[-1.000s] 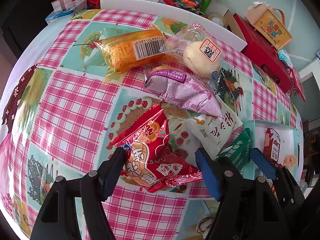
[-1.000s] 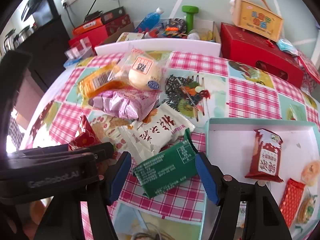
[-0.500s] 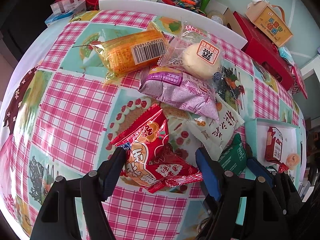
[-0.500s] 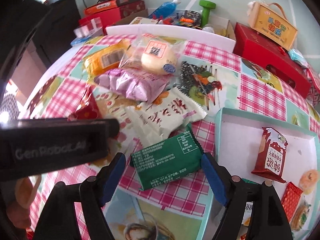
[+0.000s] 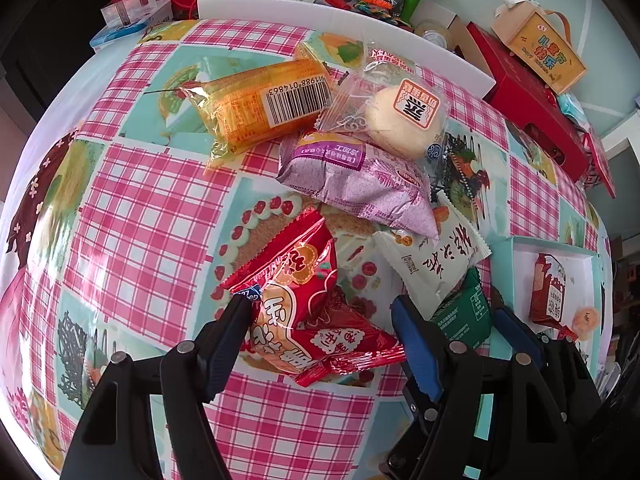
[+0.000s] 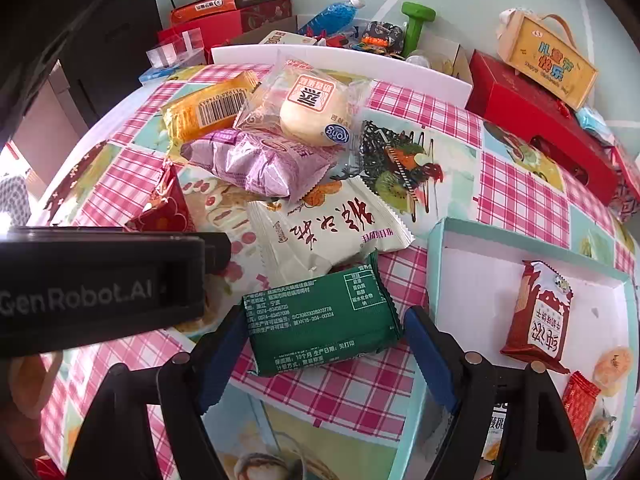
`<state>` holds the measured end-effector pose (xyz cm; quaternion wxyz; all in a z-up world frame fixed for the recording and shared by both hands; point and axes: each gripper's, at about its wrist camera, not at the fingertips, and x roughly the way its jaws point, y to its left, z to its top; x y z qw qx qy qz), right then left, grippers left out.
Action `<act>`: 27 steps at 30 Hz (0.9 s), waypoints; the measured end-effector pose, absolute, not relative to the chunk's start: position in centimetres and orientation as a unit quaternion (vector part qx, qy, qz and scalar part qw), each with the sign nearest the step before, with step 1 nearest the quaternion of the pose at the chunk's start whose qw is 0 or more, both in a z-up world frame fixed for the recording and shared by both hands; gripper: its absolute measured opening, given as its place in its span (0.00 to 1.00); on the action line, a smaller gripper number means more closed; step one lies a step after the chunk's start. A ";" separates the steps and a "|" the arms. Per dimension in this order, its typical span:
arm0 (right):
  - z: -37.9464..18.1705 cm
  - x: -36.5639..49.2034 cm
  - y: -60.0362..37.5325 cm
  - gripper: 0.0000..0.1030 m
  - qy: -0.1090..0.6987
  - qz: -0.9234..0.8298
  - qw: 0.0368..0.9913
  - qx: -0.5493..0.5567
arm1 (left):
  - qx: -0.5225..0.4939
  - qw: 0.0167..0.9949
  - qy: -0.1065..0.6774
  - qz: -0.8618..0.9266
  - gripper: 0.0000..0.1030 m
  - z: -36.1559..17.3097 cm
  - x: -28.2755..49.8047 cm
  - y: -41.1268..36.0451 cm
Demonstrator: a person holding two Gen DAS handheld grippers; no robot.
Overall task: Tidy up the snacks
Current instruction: 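Grasp the red snack bag with the left gripper while the right grasps the green box pack, then carry both held packs into the white tray and open both grippers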
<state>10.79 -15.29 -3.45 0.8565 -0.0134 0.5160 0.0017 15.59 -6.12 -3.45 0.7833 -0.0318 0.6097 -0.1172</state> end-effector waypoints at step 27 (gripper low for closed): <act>0.2 8.4 -16.4 0.66 0.485 -0.022 0.872 0.058 | -0.048 0.792 0.595 -0.131 0.69 -1.6 15.4 -5.8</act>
